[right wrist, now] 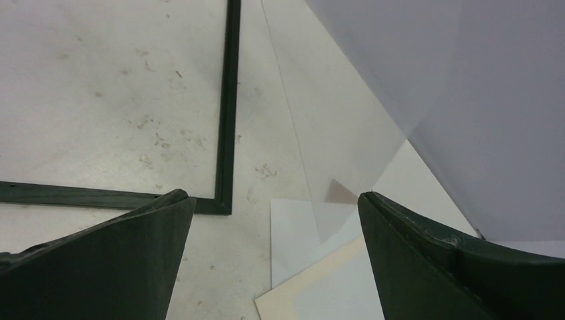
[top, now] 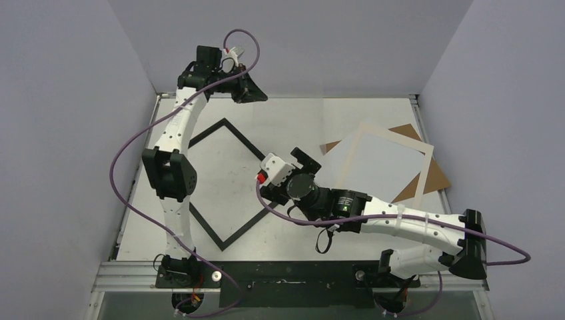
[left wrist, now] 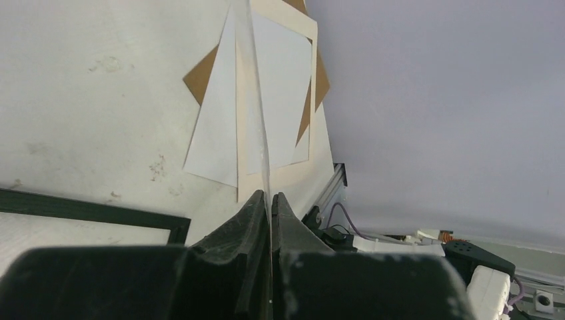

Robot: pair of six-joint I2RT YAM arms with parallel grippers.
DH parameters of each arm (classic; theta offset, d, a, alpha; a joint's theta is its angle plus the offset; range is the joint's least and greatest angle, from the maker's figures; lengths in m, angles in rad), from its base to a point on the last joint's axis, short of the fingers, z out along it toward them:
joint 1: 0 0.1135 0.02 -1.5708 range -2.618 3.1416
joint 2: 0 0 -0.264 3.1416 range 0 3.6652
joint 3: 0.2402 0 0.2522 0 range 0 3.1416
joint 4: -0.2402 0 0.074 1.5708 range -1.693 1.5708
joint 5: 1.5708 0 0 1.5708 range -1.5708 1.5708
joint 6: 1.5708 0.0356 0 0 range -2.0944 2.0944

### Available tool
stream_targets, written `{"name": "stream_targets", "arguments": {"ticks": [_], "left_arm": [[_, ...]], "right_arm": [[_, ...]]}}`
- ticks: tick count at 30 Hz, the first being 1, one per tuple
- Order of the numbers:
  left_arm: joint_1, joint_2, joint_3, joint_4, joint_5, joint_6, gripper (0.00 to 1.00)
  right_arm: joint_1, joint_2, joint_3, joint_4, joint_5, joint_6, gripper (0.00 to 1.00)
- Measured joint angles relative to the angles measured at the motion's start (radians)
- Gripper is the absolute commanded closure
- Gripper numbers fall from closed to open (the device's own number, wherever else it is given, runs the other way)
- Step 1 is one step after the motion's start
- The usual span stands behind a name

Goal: Put the photo into the frame

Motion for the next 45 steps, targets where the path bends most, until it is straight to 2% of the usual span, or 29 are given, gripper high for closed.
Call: {"name": "stream_targets", "arguments": {"ticks": [6,9,13,18,25,30,35,38,45], "left_arm": [[0.078,0.000,0.034,-0.006,-0.003,0.053,1.00],[0.100,-0.010,0.037,-0.012,-0.016,0.101,1.00],[0.103,-0.049,0.037,-0.035,-0.026,0.162,1.00],[0.106,-0.132,0.040,-0.042,-0.024,0.207,1.00],[0.113,-0.269,0.041,-0.016,0.005,0.240,1.00],[0.114,-0.389,-0.005,0.043,0.046,0.229,1.00],[0.114,-0.491,-0.078,0.175,0.105,0.155,1.00],[0.114,-0.521,-0.089,0.246,0.135,0.105,1.00],[0.121,-0.543,-0.089,0.345,0.148,0.014,1.00]], "right_arm": [[-0.011,-0.039,0.077,-0.055,-0.134,0.092,0.00],[-0.060,-0.043,0.121,-0.057,-0.202,0.182,0.00],[-0.263,-0.043,0.174,-0.038,-0.322,0.383,0.00],[-0.573,-0.009,0.237,0.019,-0.469,0.734,0.00],[-0.803,0.117,0.266,0.133,-0.675,1.081,0.00],[-0.944,0.189,0.213,0.328,-0.868,1.245,0.00],[-1.062,0.280,0.206,0.649,-1.083,1.416,0.00],[-1.072,0.346,0.237,0.835,-1.194,1.535,0.00],[-1.059,0.367,0.257,1.105,-1.334,1.693,0.01]]}}
